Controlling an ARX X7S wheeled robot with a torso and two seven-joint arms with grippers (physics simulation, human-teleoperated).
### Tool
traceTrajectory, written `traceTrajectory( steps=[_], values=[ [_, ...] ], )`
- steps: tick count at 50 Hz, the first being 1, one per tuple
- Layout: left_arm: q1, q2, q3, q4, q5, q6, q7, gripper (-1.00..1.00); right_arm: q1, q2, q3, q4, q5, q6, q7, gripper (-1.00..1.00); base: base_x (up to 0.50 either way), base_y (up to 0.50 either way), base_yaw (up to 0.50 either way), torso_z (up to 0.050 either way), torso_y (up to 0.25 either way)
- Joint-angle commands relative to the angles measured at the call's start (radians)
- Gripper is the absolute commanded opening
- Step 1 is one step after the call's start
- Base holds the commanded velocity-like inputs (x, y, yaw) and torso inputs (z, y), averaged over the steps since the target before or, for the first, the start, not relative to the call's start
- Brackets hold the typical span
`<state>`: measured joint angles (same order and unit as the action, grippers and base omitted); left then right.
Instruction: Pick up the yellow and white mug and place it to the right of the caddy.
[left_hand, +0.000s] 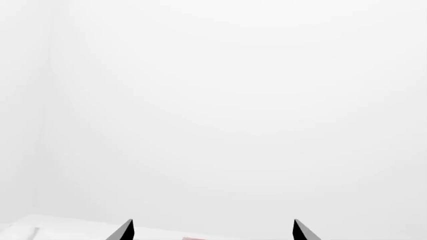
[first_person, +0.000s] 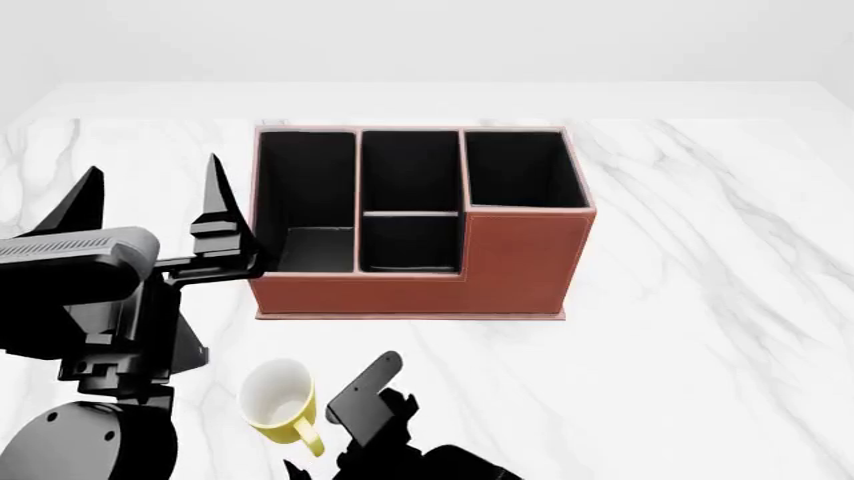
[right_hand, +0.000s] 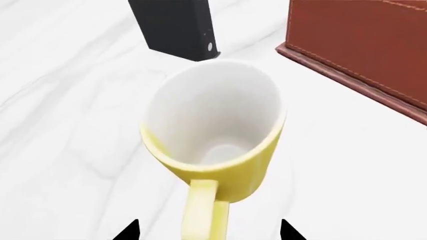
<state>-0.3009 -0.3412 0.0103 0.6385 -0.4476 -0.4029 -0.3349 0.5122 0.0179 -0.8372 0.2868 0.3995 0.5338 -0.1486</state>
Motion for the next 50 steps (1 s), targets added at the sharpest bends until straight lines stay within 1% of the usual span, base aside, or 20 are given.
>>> traceTrajectory(
  steps=[1, 13, 25, 26, 34, 50],
  values=[
    [0.000, -0.004, 0.001, 0.005, -0.006, -0.003, -0.005, 1.00, 0.039, -0.010, -0.038, 0.086, 0.059, -0.025, 0.009, 1.00, 0.00, 0.00, 0.00, 0.000, 0.000],
    [-0.002, -0.007, -0.004, 0.002, -0.024, -0.005, -0.005, 1.00, 0.100, -0.013, -0.125, 0.197, 0.167, -0.097, 0.027, 1.00, 0.00, 0.00, 0.00, 0.000, 0.000],
    [-0.003, -0.010, -0.001, 0.003, -0.028, -0.005, -0.009, 1.00, 0.140, -0.012, -0.205, 0.252, 0.262, -0.140, 0.045, 1.00, 0.00, 0.00, 0.00, 0.000, 0.000],
    [-0.003, -0.010, 0.000, 0.001, -0.027, -0.003, -0.008, 1.00, 0.142, -0.012, -0.211, 0.254, 0.267, -0.144, 0.046, -1.00, 0.00, 0.00, 0.00, 0.000, 0.000],
    [-0.004, -0.013, 0.000, 0.001, -0.030, -0.003, -0.011, 1.00, 0.151, -0.003, -0.244, 0.236, 0.291, -0.146, 0.067, -1.00, 0.00, 0.00, 0.00, 0.000, 0.000],
    [-0.004, -0.018, 0.003, 0.002, -0.033, 0.002, -0.014, 1.00, 0.154, 0.032, -0.260, 0.143, 0.316, -0.137, 0.112, -1.00, 0.00, 0.00, 0.00, 0.000, 0.000]
  ],
)
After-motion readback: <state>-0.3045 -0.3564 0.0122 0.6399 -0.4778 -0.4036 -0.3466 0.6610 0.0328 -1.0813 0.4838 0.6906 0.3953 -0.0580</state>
